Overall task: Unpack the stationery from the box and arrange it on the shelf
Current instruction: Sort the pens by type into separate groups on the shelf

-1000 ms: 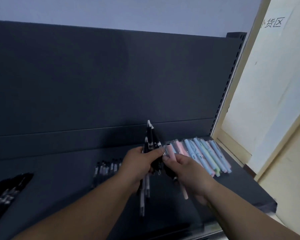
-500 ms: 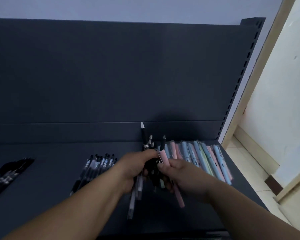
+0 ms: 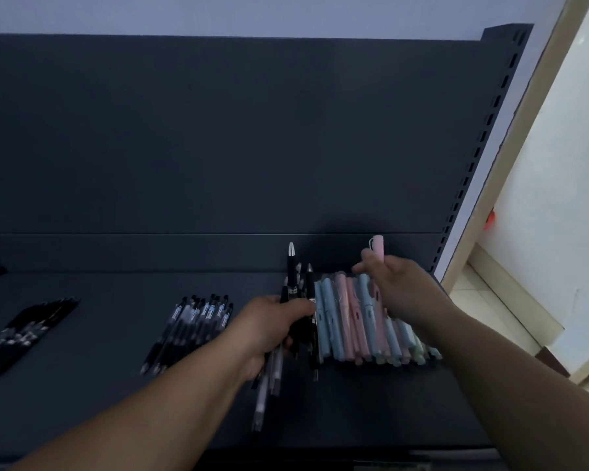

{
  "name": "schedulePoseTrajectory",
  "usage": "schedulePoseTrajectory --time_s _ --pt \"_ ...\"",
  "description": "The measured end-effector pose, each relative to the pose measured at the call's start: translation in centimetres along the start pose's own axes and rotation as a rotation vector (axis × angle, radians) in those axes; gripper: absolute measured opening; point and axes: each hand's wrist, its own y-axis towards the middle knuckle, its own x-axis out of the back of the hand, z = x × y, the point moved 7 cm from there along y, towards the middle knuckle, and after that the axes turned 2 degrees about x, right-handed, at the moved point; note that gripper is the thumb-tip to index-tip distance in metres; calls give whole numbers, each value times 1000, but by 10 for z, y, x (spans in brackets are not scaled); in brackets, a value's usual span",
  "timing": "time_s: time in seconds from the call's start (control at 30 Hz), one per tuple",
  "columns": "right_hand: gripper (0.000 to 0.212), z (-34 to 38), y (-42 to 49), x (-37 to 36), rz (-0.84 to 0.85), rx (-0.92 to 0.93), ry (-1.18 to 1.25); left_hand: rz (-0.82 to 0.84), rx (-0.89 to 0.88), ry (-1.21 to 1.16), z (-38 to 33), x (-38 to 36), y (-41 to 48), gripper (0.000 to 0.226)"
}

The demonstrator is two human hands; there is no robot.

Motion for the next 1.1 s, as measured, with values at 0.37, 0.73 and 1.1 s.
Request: schedulePoseTrajectory --time_s 0.37,0.73,1.1 --pt "79 -47 19 -17 11 34 -521 -39 -19 57 17 2 -5 51" --pt "32 -8 -9 -16 -163 221 -339 -61 -48 25 12 19 -29 50" --pt "13 31 -35 -116 261 -55 397 85 -113 24 10 61 -57 7"
